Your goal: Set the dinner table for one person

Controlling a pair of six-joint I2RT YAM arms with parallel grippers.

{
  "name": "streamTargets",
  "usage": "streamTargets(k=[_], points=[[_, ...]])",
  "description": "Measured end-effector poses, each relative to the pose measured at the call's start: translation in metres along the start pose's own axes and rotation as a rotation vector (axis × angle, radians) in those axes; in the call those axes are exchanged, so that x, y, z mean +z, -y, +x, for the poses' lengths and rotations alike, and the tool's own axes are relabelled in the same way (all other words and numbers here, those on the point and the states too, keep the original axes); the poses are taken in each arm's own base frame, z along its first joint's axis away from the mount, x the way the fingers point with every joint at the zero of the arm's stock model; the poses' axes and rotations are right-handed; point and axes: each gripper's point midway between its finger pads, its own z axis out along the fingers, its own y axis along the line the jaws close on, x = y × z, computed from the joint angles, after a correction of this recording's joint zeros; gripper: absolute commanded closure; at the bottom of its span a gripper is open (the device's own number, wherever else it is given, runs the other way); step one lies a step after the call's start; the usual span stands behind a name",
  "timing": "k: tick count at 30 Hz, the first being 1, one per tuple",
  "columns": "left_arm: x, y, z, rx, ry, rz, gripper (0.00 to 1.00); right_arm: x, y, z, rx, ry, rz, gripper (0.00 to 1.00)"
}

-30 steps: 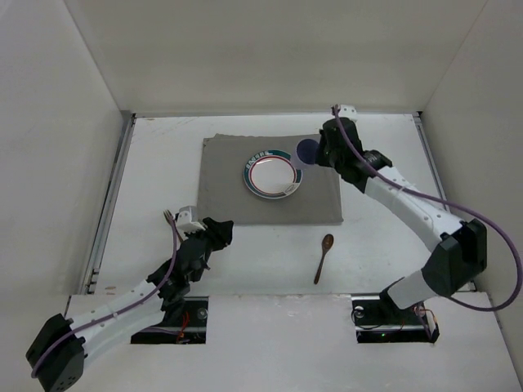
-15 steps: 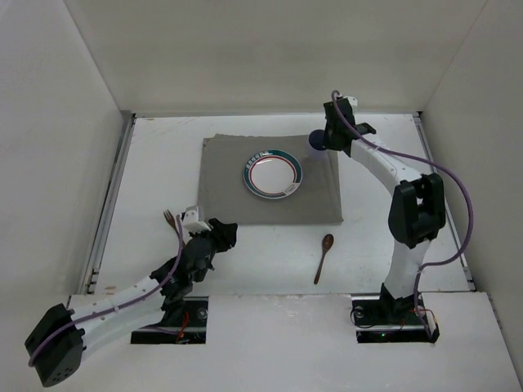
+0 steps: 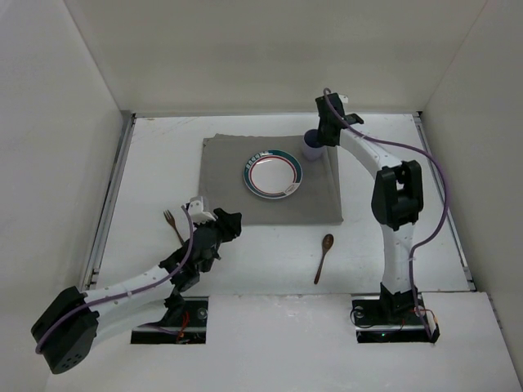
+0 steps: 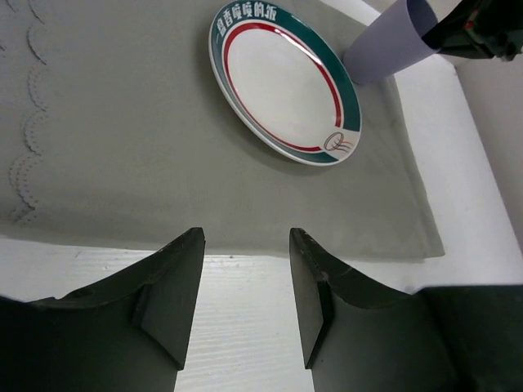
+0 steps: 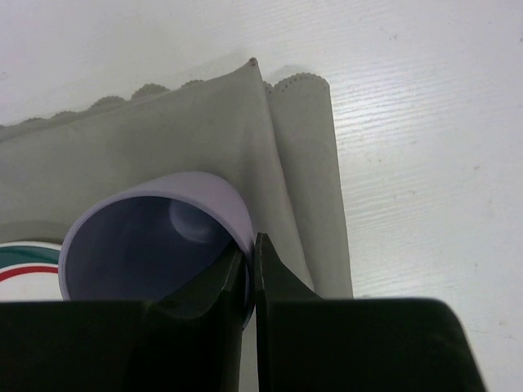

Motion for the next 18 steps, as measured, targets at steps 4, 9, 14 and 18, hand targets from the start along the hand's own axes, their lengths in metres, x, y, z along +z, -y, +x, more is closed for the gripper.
streamTargets(k=[4, 9, 14, 18], points=[[0.0, -0.002, 0.0, 0.028, 0.006, 0.0, 0.56, -0.001, 0.002, 0.001, -0.007, -0.02, 0.012, 0.87], [0.001, -0.002, -0.004, 0.026, 0.028, 0.002, 0.55, -0.001, 0.005, 0.006, -0.01, -0.036, 0.02, 0.64], [0.003, -0.006, 0.0, 0.038, 0.018, -0.014, 0.55, -0.002, 0.003, 0.005, -0.012, -0.035, 0.01, 0.48], [0.005, -0.01, 0.006, 0.052, 0.003, -0.028, 0.55, -0.01, 0.002, -0.001, -0.006, -0.021, -0.006, 0.37]])
